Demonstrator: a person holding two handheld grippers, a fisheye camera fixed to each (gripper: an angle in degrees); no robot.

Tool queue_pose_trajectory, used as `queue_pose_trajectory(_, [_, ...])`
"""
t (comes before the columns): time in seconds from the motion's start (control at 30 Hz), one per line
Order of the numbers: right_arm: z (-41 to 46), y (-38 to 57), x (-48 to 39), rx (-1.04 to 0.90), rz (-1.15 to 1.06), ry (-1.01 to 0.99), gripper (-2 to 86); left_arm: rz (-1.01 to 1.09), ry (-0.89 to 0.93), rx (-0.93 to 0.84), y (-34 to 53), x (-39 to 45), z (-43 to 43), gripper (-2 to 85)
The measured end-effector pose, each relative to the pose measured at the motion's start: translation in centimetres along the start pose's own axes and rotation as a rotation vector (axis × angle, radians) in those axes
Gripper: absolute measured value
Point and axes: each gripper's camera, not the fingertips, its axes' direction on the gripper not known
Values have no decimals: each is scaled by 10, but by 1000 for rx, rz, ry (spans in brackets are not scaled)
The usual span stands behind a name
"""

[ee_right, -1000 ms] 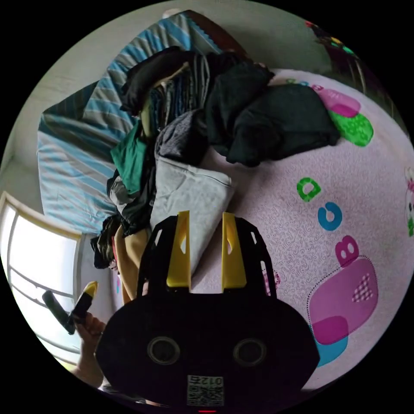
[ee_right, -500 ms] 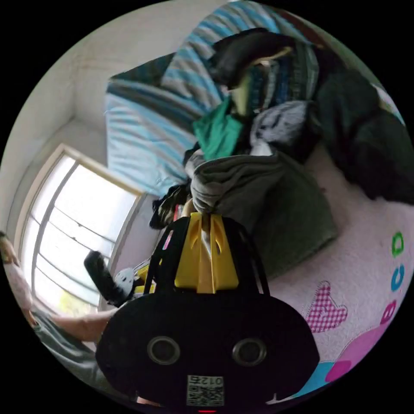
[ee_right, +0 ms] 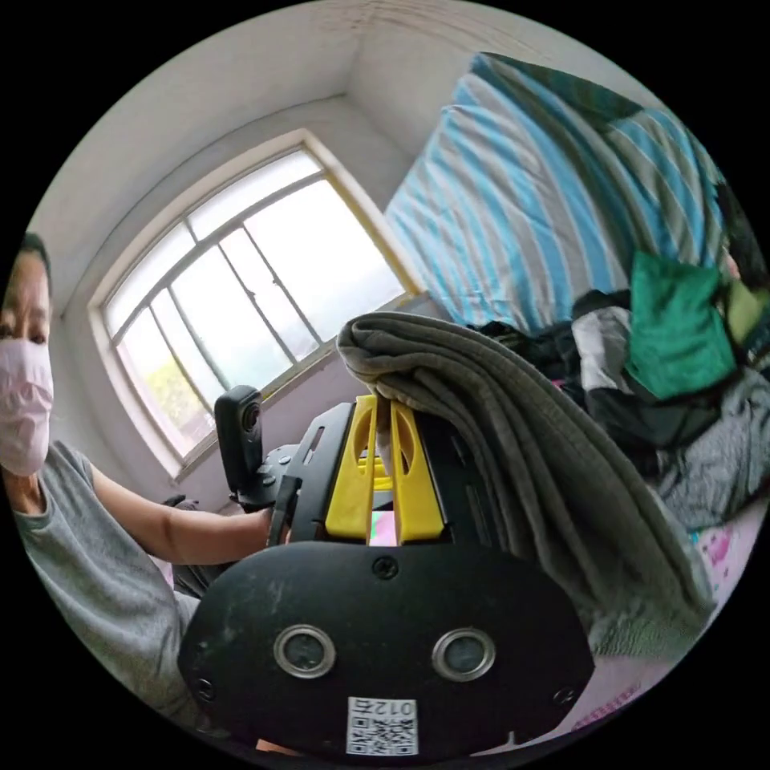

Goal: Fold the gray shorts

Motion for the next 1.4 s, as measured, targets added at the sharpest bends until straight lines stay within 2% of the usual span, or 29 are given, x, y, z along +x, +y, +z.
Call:
queue_pose_trajectory(0.27, [156,-4,-177,-117,-290,-413,-4,-151,-264,36,113,-58,-186,36])
queue_pose_trajectory(0.43, [269,35,-255,-284,-254,-579,2,-323,-414,-39,220,-80,-261,25])
queue_pose_trajectory(0.63, [403,108,-325,-484,-165,-657,23,-623,-433,-47,353,-128,-310,16])
queue_pose_trajectory(0.73, [430,139,-349,-541,-215,-588,37,-720,-399,-47,412,-161,-322,13])
queue_pose_trajectory(0.9, [441,169,-360,-622,-443,-138,96,-777,-333,-29,478,-196,-338,9])
queue_pose_trajectory(0.97, [464,188,-362,-727,-515,27,125,-785,-325,-13,493,-203,-344,9])
queue_pose_trajectory(1.13, [526,252,-388,-967,-589,-54,159,-834,-280,27,514,-218,-351,9])
queue_pose_trajectory(1.4, [577,288,-414,-977,-654,-107,173,-824,-294,0,510,-216,-361,8])
